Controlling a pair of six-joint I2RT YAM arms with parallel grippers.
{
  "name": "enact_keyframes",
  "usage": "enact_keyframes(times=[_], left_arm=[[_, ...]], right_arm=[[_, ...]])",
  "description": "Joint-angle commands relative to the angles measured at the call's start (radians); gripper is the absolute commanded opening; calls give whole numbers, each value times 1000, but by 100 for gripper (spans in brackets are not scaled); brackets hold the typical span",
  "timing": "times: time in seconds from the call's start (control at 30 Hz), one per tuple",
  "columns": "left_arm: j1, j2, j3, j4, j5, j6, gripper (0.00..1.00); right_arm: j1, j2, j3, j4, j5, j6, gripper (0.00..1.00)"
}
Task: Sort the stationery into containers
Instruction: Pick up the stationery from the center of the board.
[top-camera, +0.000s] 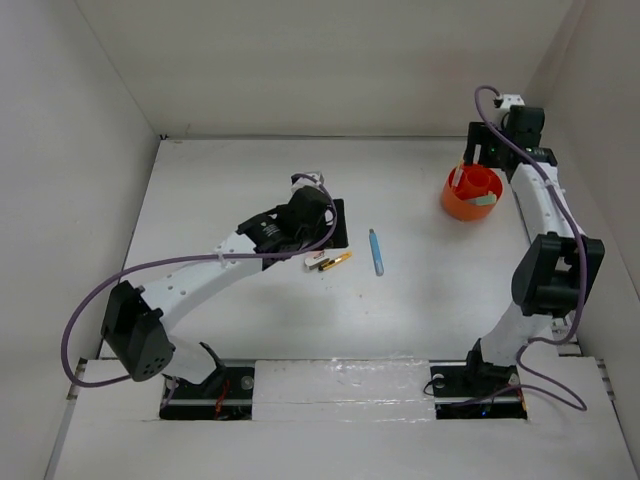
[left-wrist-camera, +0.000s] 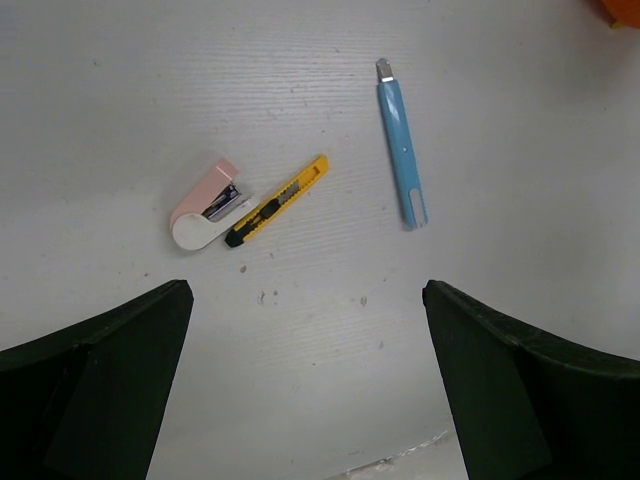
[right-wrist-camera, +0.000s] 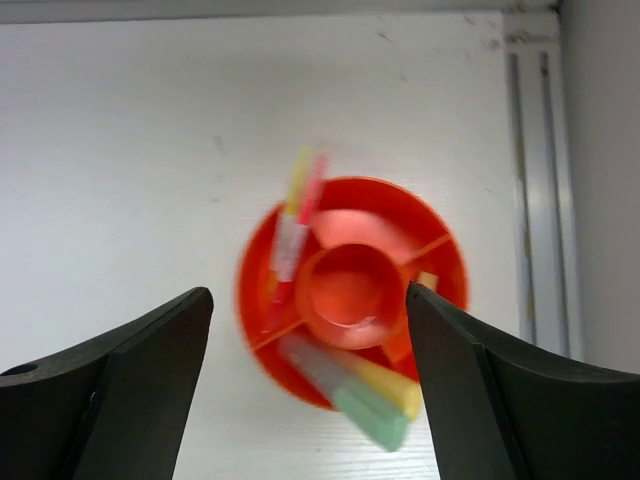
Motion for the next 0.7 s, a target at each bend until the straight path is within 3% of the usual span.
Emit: enact_keyframes(times=[0.0, 0.17, 0.43, 0.67], left_arm=[[18, 48, 42, -18, -29, -22, 100], [98, 74, 19, -3, 19, -31, 100], [98, 152, -24, 12, -41, -50, 100], [98, 237, -99, 81, -81, -50, 96]], right_arm=[[136, -108, -29, 30, 32, -42, 84], [299, -255, -187, 87, 44, -33, 84], [565, -380, -353, 128, 92, -8, 84], [649, -439, -423, 150, 26, -17, 84]])
